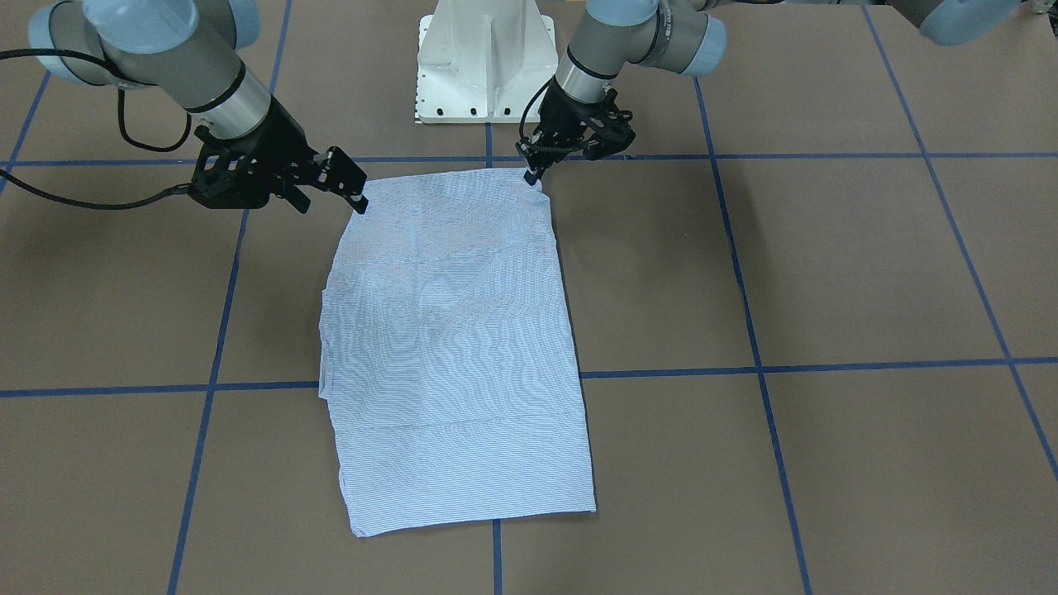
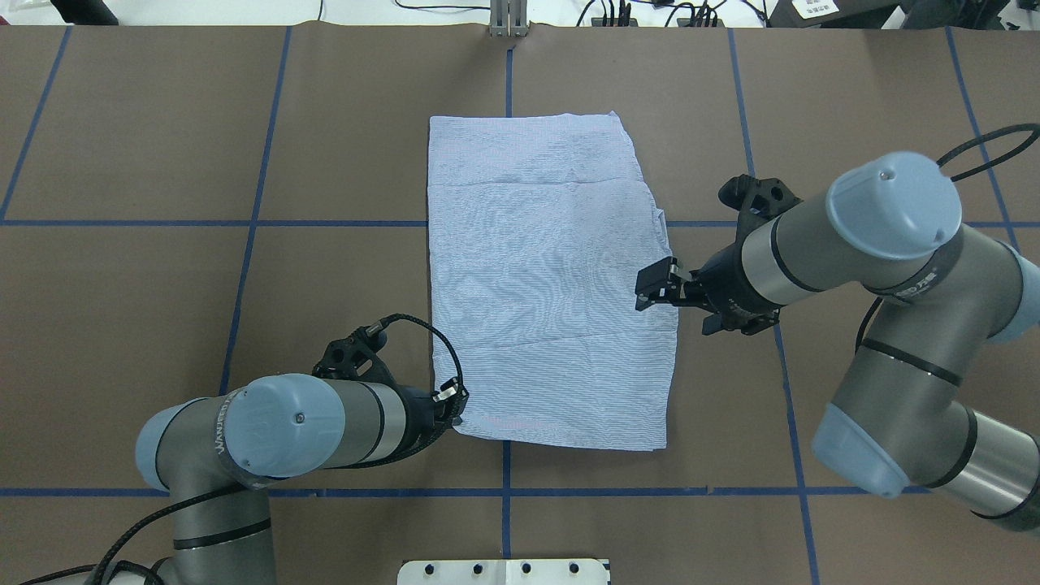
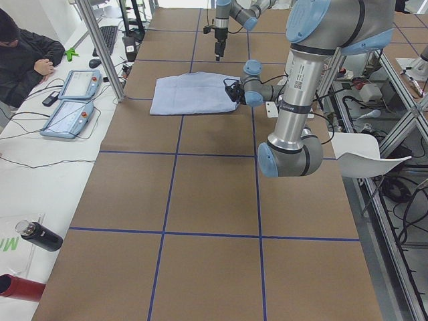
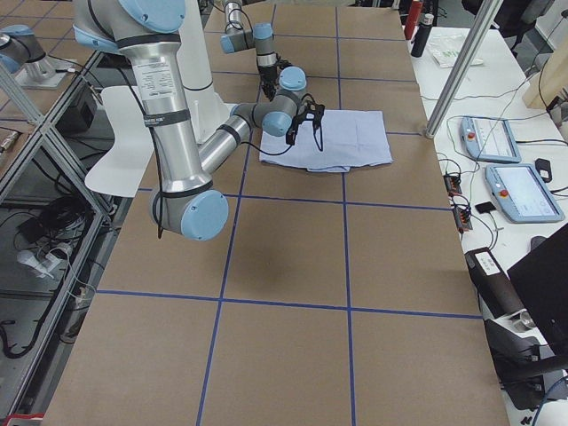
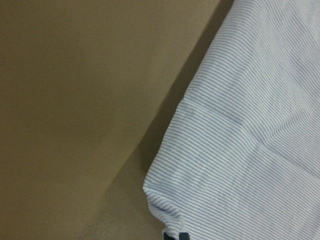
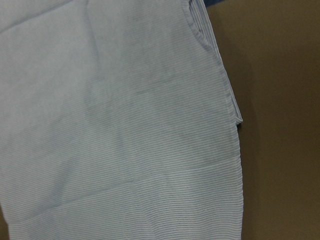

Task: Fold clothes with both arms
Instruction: 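Move the right gripper down to the shirt's other near corner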

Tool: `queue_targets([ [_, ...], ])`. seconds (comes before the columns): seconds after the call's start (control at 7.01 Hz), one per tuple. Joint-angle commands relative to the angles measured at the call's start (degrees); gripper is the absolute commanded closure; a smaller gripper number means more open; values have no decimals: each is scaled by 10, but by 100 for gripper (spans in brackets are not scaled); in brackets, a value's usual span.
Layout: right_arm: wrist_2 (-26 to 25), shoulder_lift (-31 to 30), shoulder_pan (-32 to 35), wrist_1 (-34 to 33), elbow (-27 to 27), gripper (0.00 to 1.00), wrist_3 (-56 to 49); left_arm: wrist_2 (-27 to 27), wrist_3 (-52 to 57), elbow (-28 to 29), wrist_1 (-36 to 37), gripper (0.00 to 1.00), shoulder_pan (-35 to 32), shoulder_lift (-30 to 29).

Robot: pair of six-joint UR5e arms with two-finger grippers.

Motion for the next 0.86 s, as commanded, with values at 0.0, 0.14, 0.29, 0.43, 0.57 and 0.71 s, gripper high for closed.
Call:
queue_targets([
  [0.0,-73,-3,-83,-36,0,0,37,1,0,-2,20,100,-4,-5],
  [0.14,-96,-7,-115,-37,0,0,53,1,0,-2,24,100,-6,-5],
  [0.29,-104,-13,-138,-37,-6,0,64,2,0,-2,26,100,-6,-5],
  [0.43,-117,-13,-160,-37,-18,0,67,2,0,-1,26,100,-6,-6],
  [0.57,-129,-11,-182,-54,-26,0,73,2,0,-1,26,100,-6,-9],
  [0.71,-129,-8,-187,-62,-26,0,74,2,0,0,29,100,-6,-11],
])
